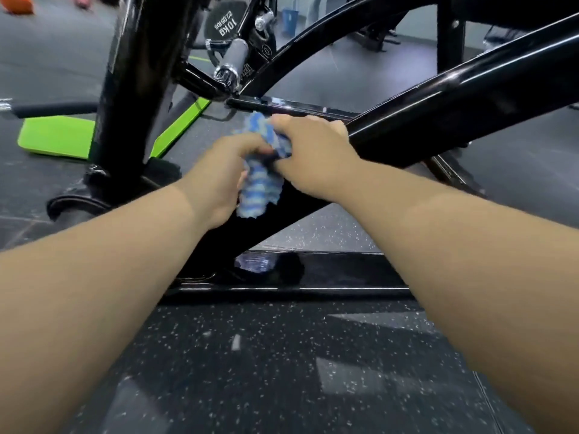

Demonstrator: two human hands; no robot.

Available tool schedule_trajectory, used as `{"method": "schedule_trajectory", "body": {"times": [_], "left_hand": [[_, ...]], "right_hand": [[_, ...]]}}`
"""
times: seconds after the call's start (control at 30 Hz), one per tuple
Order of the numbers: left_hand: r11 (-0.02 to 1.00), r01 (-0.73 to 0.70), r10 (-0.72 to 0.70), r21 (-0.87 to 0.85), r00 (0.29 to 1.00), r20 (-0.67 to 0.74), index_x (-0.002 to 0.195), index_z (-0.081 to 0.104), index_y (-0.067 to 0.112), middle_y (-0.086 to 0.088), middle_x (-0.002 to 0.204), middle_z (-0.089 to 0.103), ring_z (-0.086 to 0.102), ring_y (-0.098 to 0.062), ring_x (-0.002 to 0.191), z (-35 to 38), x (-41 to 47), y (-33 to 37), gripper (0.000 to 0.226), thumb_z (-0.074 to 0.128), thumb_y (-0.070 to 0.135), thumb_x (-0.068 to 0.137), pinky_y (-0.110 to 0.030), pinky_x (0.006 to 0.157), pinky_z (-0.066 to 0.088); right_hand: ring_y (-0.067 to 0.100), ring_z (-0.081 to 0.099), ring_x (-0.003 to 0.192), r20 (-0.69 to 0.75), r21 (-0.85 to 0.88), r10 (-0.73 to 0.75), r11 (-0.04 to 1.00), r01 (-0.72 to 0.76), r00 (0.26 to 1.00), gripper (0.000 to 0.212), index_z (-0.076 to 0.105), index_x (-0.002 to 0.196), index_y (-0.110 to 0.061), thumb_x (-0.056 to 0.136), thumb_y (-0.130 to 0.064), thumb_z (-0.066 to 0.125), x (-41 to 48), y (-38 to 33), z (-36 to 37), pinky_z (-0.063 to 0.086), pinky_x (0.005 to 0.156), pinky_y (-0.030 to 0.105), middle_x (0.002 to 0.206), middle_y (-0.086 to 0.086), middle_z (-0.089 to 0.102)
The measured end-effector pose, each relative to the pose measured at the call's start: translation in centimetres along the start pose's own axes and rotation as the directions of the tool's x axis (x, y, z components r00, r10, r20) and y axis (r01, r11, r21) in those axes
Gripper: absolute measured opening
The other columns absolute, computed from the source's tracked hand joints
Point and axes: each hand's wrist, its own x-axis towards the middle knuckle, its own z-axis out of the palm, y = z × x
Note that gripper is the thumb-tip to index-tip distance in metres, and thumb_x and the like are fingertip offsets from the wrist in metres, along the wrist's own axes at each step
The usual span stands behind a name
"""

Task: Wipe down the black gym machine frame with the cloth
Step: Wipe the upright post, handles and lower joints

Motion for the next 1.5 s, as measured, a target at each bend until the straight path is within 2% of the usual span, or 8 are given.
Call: {"method": "schedule_trajectory", "body": {"times": [0.1,0.2,0.37,0.8,0.97,1.13,1.4,1.5], "left_hand": [[0.918,-0.121,0.193,0.378,0.969,-0.157,0.079,0.074,0.027,0.016,0.077,0.067,0.063,-0.001,0.076,-3.4,-1.1,-1.6,0.010,0.066,0.027,0.074,-0.014,0.068,0.043],[0.269,-0.101,0.397,0.958,0.918,-0.015,0.126,0.059,0.021,0.001,0.120,0.063,0.056,-0.018,0.115,-6.6,-0.6,-2.5,0.038,0.054,0.017,0.088,-0.026,0.097,0.038],[-0.594,-0.125,0.138,0.795,0.957,0.254,0.109,0.059,0.016,-0.006,0.115,0.061,0.053,-0.025,0.111,-6.8,-0.4,-3.8,0.027,0.042,0.023,0.090,-0.032,0.097,0.033],[-0.641,-0.164,0.076,0.750,0.959,0.275,0.121,0.054,0.015,-0.007,0.124,0.057,0.050,-0.027,0.117,-7.7,0.1,-3.8,0.034,0.041,0.025,0.090,-0.035,0.101,0.036],[-0.655,-0.136,0.083,0.743,0.965,0.250,0.118,0.052,0.014,-0.007,0.119,0.055,0.050,-0.028,0.113,-7.6,-0.1,-3.8,0.031,0.045,0.026,0.090,-0.034,0.095,0.034],[-0.617,-0.163,0.033,0.770,0.972,0.232,0.127,0.048,0.011,-0.010,0.130,0.050,0.042,-0.030,0.123,-7.9,-0.5,-3.6,0.038,0.044,0.024,0.092,-0.035,0.105,0.027],[-0.651,-0.193,0.017,0.735,0.963,0.267,0.131,0.039,0.005,-0.014,0.133,0.047,0.040,-0.032,0.126,-8.2,-0.5,-3.5,0.047,0.044,0.021,0.088,-0.039,0.114,0.019],[-0.619,-0.167,0.057,0.767,0.965,0.256,0.131,0.041,0.006,-0.012,0.133,0.048,0.041,-0.030,0.127,-8.2,-0.5,-3.5,0.044,0.043,0.021,0.090,-0.037,0.114,0.018]], "right_hand": [[0.027,0.044,0.114,-0.114,-0.347,0.059,0.933,-0.096,0.992,0.026,0.064,0.107,-0.025,0.085,-0.015,0.056,1.4,0.6,0.8,0.031,0.083,0.035,0.111,0.001,0.052],[0.031,0.047,0.113,-0.052,-0.483,0.154,0.861,-0.160,0.987,0.028,0.063,0.113,-0.019,0.088,-0.023,0.049,2.1,0.5,1.7,0.029,0.085,0.036,0.117,0.007,0.057],[0.027,0.050,0.113,0.112,-0.384,-0.162,0.903,0.193,0.980,0.035,0.064,0.108,-0.025,0.096,-0.043,0.037,0.6,-3.5,7.0,0.032,0.090,0.037,0.113,0.000,0.063],[0.028,0.061,0.091,-0.129,-0.099,-0.231,0.971,0.219,0.964,0.058,0.065,0.119,-0.007,0.061,-0.002,0.070,-4.0,-3.6,10.3,0.042,0.078,0.033,0.097,0.004,0.070],[0.031,0.041,0.100,-0.499,0.152,0.317,0.948,-0.279,0.806,0.037,0.065,0.105,-0.007,0.072,0.007,0.054,-4.4,-2.6,7.3,0.027,0.085,0.019,0.111,0.013,0.054],[0.029,0.045,0.111,0.063,0.159,0.409,0.896,-0.414,0.910,0.032,0.062,0.117,-0.015,0.088,-0.006,0.054,-6.5,-6.0,12.2,0.031,0.090,0.023,0.122,0.004,0.052],[0.011,0.049,0.068,-0.006,0.934,0.992,0.050,-0.353,0.124,0.015,0.041,0.106,-0.021,0.096,-0.015,0.051,-3.8,-4.0,7.2,0.038,0.054,0.015,0.079,-0.007,0.048],[0.012,0.046,0.052,0.291,0.903,0.936,-0.201,-0.379,0.197,0.016,0.048,0.098,-0.017,0.092,-0.002,0.048,-3.2,-5.1,7.8,0.036,0.043,0.015,0.074,0.004,0.050]]}}
